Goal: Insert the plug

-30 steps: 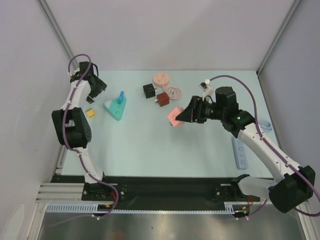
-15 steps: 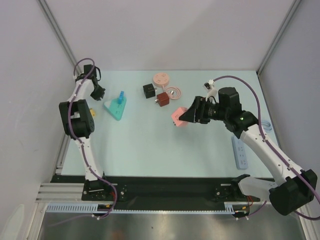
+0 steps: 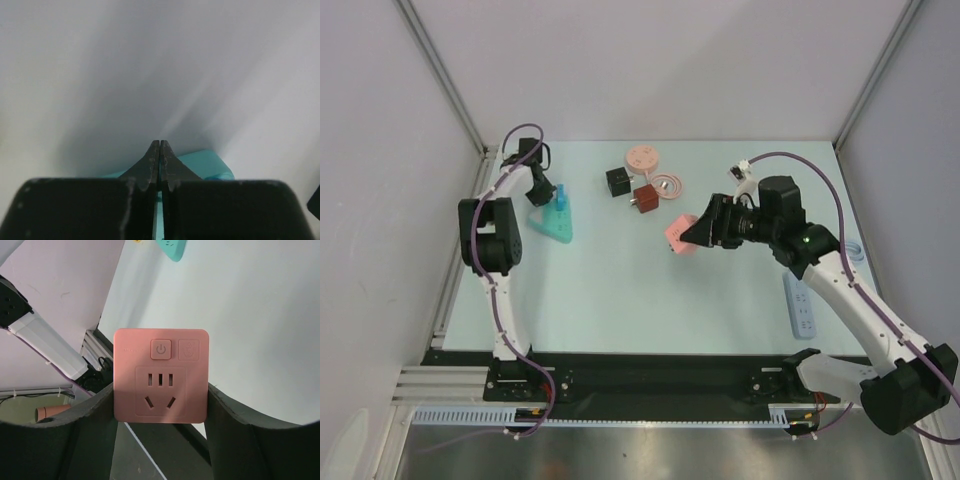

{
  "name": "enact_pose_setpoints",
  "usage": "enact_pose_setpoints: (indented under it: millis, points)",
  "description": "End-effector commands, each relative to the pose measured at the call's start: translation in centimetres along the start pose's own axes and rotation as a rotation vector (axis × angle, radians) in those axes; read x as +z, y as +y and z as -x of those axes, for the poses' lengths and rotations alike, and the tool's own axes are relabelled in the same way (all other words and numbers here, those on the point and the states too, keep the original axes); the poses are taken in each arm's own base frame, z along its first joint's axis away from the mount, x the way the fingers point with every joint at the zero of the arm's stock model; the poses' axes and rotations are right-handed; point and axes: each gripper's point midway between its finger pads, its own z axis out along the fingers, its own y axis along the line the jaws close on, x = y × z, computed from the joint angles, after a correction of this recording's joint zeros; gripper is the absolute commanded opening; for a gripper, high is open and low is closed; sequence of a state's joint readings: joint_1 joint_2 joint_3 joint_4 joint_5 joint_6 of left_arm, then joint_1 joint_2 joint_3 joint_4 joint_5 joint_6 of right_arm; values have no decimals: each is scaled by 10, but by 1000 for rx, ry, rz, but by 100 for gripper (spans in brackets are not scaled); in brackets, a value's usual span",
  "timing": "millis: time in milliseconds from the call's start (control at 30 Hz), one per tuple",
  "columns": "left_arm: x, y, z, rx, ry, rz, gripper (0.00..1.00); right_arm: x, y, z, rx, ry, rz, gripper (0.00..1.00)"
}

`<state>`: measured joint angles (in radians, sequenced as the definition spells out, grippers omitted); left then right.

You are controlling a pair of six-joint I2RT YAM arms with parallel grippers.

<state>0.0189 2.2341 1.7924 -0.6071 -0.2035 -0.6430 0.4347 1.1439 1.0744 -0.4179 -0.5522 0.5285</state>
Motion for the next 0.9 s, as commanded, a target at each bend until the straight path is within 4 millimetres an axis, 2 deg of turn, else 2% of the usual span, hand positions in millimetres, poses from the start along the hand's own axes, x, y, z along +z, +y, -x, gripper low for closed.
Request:
enact_pose_setpoints:
  millis: [0,100,133,167,467,533,567,633,700,767,800,867]
  points:
    - [6,11,-20,17,52,28,2,-13,11,13,-69,-66,3,0]
    - [2,19,-32,24,66,54,1,-15,9,15,-72,-75,-10,0]
    - [-4,15,-45,39,71,58,1,-15,8,15,-72,-76,-11,0]
    - [-5,17,-49,30,80,62,1,-15,9,14,-71,-75,-10,0]
    - [-14,-2,-89,-15,132,-56,0,-19,11,10,-72,-83,1,0]
    - [-21,-12,-95,-10,133,-94,0,-17,8,7,-71,-79,-2,0]
    - [-23,-19,-105,4,144,-121,0,-15,5,8,-70,-82,-11,0]
    - [-32,-28,-110,20,144,-155,0,-11,2,7,-82,-85,-26,0]
    - [-39,-42,-125,28,173,-214,0,-3,-6,11,-124,-102,-73,0]
    - [-46,-52,-136,30,197,-263,0,6,-2,15,-186,-112,-98,0]
    - [-50,-56,-142,28,219,-287,0,16,1,9,-239,-88,-100,0]
    - [-55,-58,-148,39,230,-298,0,25,1,18,-300,-120,-127,0]
